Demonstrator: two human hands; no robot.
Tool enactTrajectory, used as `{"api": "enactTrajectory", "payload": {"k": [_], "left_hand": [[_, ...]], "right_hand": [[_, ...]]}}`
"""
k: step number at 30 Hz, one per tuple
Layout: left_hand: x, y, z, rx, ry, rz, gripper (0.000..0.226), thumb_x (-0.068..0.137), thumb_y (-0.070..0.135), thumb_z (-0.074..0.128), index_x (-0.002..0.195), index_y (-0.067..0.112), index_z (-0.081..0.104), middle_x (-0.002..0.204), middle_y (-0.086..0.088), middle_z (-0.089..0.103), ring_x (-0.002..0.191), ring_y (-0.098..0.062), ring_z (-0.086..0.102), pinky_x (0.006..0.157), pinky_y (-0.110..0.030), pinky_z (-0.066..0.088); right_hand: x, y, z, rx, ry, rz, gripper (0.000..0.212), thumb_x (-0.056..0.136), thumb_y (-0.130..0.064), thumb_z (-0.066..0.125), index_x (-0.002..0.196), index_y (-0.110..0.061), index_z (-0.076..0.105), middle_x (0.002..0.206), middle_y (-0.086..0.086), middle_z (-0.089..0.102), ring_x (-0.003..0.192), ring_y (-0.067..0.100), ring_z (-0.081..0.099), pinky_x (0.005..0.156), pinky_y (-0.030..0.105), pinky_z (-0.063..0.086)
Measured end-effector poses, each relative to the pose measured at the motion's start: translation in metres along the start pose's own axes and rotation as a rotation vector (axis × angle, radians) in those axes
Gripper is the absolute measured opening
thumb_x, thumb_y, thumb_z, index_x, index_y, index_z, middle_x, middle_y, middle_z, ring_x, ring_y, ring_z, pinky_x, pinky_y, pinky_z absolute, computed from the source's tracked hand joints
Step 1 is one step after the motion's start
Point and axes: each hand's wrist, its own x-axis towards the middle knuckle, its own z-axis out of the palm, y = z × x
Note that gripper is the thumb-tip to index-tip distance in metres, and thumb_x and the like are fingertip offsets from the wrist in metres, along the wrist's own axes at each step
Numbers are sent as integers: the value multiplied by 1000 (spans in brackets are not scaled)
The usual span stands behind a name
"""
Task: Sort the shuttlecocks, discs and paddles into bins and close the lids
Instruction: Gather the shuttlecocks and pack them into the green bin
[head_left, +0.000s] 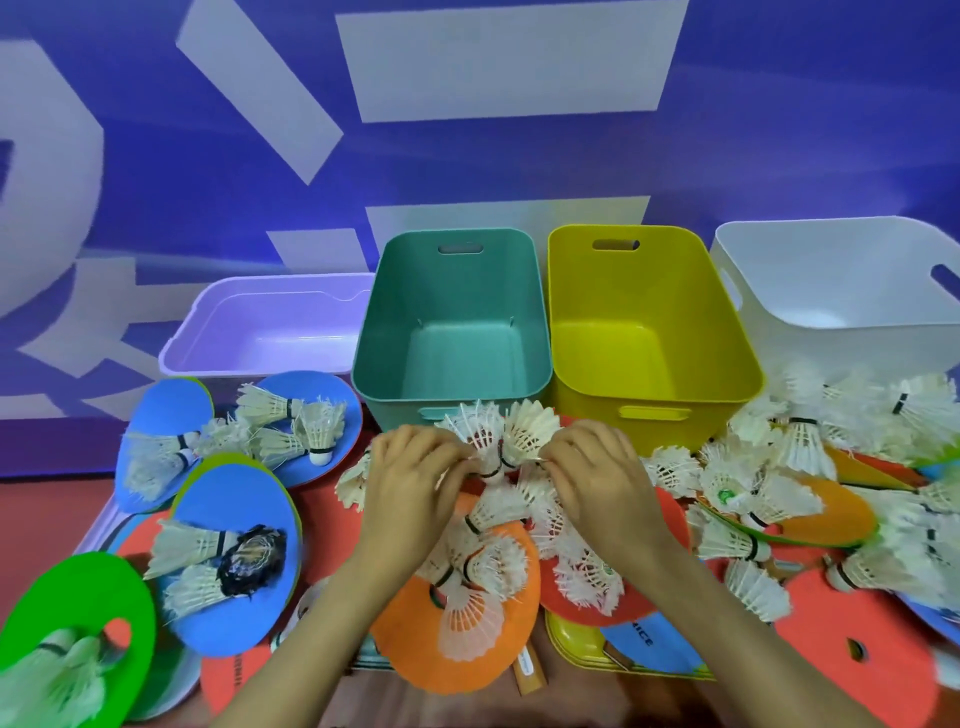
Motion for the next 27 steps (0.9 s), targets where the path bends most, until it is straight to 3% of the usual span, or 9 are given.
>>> {"api": "enactTrajectory", "payload": {"k": [6, 10, 12, 15, 21, 24, 27], "left_hand": [[31, 14, -17, -45, 242, -72, 10, 87, 29, 60, 92, 22, 66, 84, 7, 64, 87, -16, 52, 79, -30, 34], [76, 0, -16, 81, 268, -199, 23, 87, 32, 56, 86, 16, 72, 83, 5, 66, 85, -15, 49, 77, -25, 28], [99, -19, -10, 175, 169, -271, 24, 86, 34, 56, 83, 17, 72, 80, 3, 68, 82, -19, 53, 76, -28, 29], [127, -54, 6, 276, -165, -333, 19, 90, 27, 56, 89, 18, 72, 86, -3, 67, 87, -30, 59, 81, -35, 34], [167, -98, 36, 441, -533, -277, 23, 91, 14, 45, 104, 15, 64, 108, -6, 60, 105, -27, 52, 83, -32, 34], [178, -110, 50, 438, -678, -254, 27, 87, 7, 50, 113, 7, 58, 118, -10, 54, 111, -30, 49, 87, -35, 38], [184, -118, 59, 357, -638, -301, 40, 88, 6, 51, 127, 7, 45, 132, -11, 42, 119, -30, 42, 92, -36, 37]], "right_hand": [[34, 23, -33, 148, 106, -36, 17, 90, -19, 54, 94, -10, 67, 94, 0, 64, 100, 18, 51, 88, 28, 39], [85, 36, -29, 195, 57, -41, 17, 91, -22, 52, 93, -12, 66, 92, 0, 63, 96, 19, 50, 82, 29, 40], [112, 41, -13, 164, -9, -11, 11, 87, -22, 56, 89, -14, 65, 87, 0, 62, 90, 21, 51, 77, 31, 42], [147, 49, 22, 54, -203, 82, 6, 83, -17, 64, 86, -13, 66, 84, 5, 62, 88, 29, 55, 74, 37, 45], [193, 40, 73, -301, -678, 134, 28, 84, -17, 58, 111, -19, 61, 114, 5, 56, 113, 27, 43, 86, 33, 34], [206, 35, 89, -361, -734, 173, 29, 84, -10, 54, 110, -19, 61, 116, 6, 56, 114, 27, 43, 86, 35, 34], [209, 36, 94, -366, -719, 239, 34, 86, -10, 50, 117, -21, 58, 121, 3, 56, 118, 25, 42, 90, 36, 33]]}}
